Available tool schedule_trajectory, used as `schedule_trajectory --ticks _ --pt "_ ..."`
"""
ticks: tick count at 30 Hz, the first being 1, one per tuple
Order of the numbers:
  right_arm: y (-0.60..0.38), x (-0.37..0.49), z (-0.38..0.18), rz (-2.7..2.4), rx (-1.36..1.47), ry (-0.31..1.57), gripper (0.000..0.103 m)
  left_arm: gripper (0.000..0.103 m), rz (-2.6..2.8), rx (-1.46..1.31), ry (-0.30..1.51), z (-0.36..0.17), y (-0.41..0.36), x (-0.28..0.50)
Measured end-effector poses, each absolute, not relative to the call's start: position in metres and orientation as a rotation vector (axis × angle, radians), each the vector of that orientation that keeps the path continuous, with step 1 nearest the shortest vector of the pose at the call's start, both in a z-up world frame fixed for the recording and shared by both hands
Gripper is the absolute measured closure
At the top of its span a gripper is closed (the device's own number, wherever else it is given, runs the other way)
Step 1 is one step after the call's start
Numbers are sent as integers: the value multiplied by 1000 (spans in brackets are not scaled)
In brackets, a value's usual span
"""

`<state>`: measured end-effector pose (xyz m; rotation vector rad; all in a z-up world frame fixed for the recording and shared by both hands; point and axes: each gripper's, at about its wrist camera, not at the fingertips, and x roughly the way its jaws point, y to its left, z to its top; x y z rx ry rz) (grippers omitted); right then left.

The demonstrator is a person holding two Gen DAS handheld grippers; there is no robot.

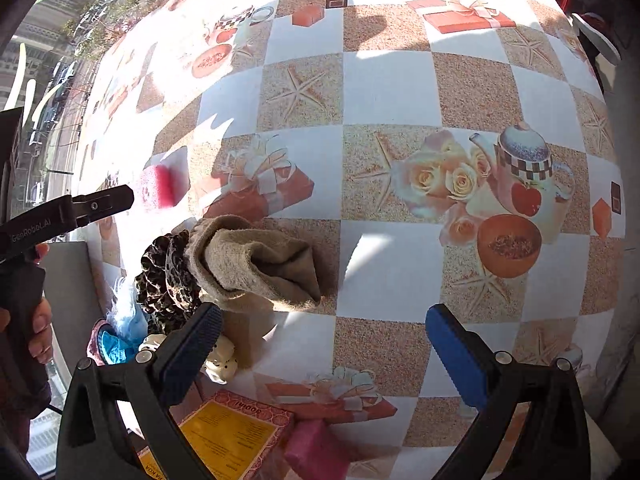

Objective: Organize soft objects
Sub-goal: 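Grasp the pink foam tube with the left gripper while the right gripper grasps the beige knitted glove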

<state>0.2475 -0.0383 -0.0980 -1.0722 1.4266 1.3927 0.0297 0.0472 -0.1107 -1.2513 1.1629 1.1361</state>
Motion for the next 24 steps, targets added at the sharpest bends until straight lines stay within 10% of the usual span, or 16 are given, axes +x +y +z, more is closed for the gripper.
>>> schedule_trajectory --ticks 8,10,11,15,24 --pt "-24 219 -123 1441 -1127 1410 4 10 1195 -1295 1208 -140 56 30" --pt "-24 212 -121 1463 -1131 1372 24 17 1203 -1281 1223 -141 57 31" --pt "-22 195 -122 1487 -1135 1361 50 19 1203 -1266 1222 -141 59 32" --pt "-24 194 -117 1495 -1075 1397 75 28 1172 -1209 1212 -136 65 43" --pt "-41 268 -71 1426 -927 1388 79 29 1234 -1004 1140 -80 47 33"
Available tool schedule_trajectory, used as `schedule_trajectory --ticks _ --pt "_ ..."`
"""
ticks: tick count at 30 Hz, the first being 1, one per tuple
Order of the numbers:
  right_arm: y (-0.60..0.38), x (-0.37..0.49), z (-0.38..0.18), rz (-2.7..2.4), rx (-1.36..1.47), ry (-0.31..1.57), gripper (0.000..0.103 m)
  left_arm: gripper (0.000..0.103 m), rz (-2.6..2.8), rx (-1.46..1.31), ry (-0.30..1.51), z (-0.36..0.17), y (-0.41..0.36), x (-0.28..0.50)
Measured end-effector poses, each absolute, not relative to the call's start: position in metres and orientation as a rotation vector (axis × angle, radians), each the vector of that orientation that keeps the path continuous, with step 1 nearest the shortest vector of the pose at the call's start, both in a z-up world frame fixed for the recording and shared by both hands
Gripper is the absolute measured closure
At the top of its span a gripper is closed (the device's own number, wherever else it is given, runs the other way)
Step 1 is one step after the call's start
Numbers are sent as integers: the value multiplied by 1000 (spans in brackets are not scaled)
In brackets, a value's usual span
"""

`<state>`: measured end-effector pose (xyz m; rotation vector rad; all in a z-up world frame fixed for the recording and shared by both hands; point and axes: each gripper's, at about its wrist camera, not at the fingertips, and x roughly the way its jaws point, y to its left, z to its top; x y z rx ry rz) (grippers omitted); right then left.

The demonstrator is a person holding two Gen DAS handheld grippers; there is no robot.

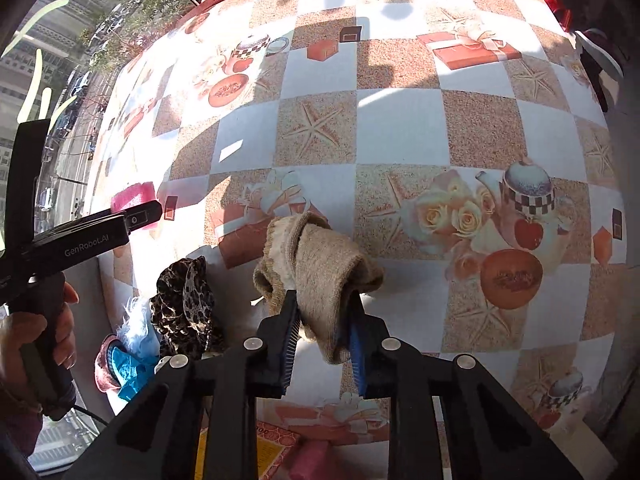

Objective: Organize soft objects
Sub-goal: 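Grasp the pink foam tube with the left gripper while the right gripper grasps the beige knitted glove, then carry the pink foam tube and beige glove with both grippers over the white box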

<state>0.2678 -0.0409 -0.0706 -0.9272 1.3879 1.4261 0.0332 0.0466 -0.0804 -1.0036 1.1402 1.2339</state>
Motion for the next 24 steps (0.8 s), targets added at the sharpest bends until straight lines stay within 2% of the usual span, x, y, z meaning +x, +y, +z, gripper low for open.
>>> schedule_trajectory --ticks 12,24 --pt "-98 284 -6 1388 -806 1354 79 29 1196 -915 928 6 -48 16" --pt "-158 246 62 1405 -762 1293 79 29 1114 -802 948 50 -134 -6"
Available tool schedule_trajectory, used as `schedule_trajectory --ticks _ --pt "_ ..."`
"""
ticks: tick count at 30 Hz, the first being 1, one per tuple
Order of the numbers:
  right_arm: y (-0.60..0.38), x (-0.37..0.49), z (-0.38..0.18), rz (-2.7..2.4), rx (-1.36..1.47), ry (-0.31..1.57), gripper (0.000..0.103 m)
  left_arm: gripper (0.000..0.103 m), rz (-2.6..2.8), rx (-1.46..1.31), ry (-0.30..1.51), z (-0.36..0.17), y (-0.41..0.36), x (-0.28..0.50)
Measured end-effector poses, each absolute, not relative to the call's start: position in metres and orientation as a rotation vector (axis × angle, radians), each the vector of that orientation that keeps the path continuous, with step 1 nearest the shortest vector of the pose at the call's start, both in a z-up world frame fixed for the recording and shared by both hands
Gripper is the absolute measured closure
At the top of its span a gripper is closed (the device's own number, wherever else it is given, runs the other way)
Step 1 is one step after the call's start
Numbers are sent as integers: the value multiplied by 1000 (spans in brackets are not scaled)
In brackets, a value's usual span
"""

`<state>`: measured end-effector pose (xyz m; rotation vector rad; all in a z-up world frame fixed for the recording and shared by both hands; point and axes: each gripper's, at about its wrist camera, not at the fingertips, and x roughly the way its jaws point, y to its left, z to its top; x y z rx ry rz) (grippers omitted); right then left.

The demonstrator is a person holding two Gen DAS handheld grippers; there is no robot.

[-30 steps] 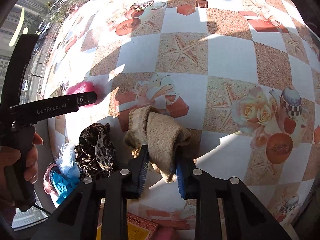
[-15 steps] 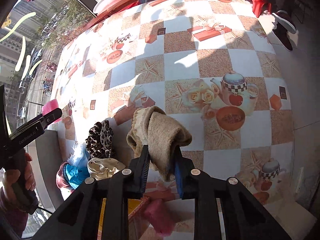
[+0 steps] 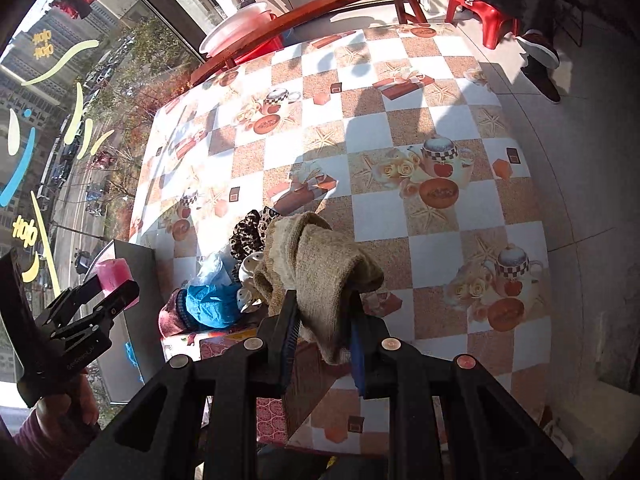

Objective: Organize soft objects
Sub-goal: 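Carry the pink foam tube and beige glove with both grippers over the white box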

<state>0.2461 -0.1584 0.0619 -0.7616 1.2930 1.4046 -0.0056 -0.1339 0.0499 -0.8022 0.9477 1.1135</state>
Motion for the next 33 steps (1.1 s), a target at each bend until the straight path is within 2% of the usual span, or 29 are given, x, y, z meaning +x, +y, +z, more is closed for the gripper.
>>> schedule_trajectory --ticks 11,22,33 --pt "-180 172 106 1520 -730 1261 79 29 1180 -775 908 86 -180 -57" --pt "-182 81 105 1679 -883 1214 79 29 1295 -803 905 89 -207 -109" --pt "-186 47 104 1740 -950 1185 79 29 1357 -850 857 92 -220 -138"
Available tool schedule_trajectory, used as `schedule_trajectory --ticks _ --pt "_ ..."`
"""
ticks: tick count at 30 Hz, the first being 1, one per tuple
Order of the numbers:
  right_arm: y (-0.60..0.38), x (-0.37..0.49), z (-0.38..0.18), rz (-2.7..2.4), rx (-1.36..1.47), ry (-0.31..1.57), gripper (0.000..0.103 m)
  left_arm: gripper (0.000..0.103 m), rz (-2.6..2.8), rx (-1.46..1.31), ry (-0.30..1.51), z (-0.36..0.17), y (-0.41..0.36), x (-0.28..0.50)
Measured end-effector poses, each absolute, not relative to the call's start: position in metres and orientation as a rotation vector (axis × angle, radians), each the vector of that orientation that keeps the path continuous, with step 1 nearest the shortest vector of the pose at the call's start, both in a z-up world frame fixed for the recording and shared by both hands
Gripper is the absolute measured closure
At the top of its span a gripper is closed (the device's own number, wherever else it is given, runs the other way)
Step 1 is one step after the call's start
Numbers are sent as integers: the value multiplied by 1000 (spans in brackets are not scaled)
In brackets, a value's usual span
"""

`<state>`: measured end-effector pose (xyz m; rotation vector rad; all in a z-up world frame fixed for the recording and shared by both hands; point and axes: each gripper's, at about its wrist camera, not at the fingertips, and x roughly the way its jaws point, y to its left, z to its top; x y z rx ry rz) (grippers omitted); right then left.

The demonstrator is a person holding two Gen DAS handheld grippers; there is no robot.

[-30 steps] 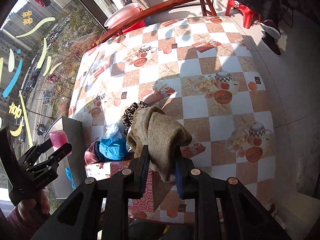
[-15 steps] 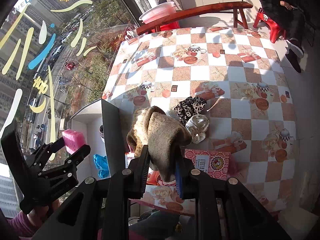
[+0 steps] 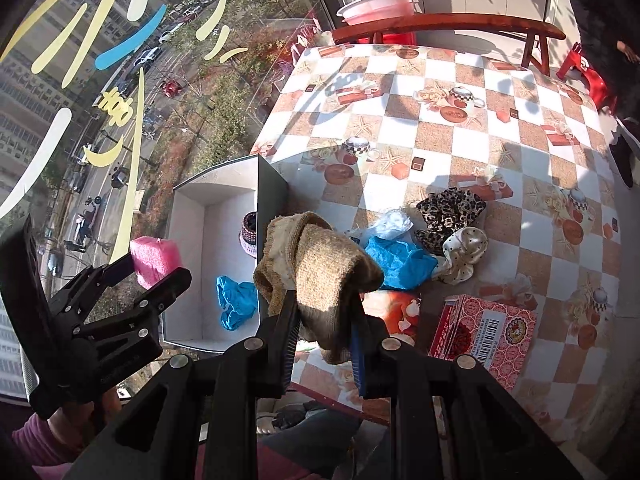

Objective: Organize soft objects
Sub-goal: 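Carry the pink foam tube and beige glove with both grippers over the white box, then open the left gripper to drop the foam tube while the right gripper releases the glove into the box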

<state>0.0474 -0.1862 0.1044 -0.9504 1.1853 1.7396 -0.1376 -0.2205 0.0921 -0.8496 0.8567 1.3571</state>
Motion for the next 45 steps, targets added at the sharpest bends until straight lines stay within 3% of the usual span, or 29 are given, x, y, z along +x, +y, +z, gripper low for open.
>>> schedule_trajectory --ticks 15,45 --pt "-187 24 102 1763 -1012 1170 79 29 1408 -899 807 88 -226 -159" --pt "-177 -104 71 1993 -1360 1029 79 29 1536 -1123 865 32 -238 -230"
